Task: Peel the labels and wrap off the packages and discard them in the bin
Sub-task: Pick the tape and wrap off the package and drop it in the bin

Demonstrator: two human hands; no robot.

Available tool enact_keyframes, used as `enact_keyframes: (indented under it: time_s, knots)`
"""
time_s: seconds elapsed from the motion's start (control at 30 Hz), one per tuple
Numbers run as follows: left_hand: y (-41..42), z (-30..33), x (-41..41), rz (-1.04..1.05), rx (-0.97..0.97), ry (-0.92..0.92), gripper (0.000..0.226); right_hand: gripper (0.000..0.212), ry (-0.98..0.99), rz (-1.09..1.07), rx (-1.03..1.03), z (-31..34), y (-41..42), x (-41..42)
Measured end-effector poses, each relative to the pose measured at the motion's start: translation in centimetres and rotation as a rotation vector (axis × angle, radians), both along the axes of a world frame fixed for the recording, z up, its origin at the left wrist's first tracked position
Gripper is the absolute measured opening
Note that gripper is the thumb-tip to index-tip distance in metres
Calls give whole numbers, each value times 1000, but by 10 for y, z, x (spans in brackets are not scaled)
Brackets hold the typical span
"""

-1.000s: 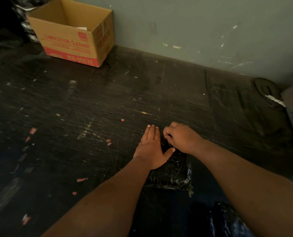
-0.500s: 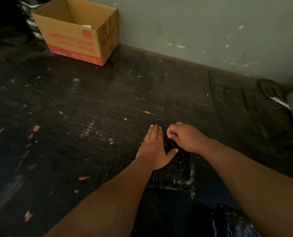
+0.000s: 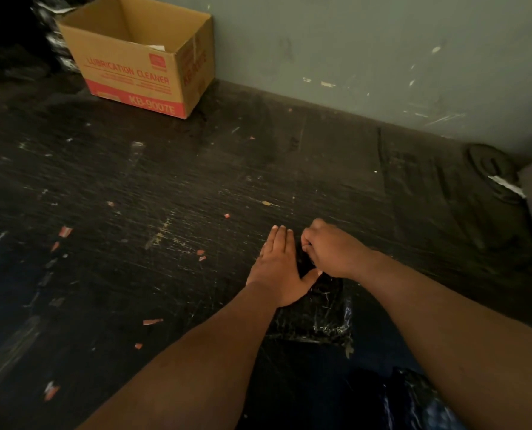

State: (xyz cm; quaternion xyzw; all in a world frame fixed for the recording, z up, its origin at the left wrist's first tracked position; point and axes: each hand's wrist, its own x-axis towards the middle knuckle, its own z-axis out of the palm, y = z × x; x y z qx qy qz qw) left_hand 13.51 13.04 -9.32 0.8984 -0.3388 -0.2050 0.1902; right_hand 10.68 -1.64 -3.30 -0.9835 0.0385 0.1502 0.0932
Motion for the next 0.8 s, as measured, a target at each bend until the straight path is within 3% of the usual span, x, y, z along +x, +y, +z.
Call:
enact_keyframes:
  time_s: [0.53,0.8]
  knots:
    - [0,0,0,0,-1,-4,105,10,32,-48,91,3,-8,1]
    - [-1,-1,0,9,-4,-2,106,8,32,-3,21,2,-2,2]
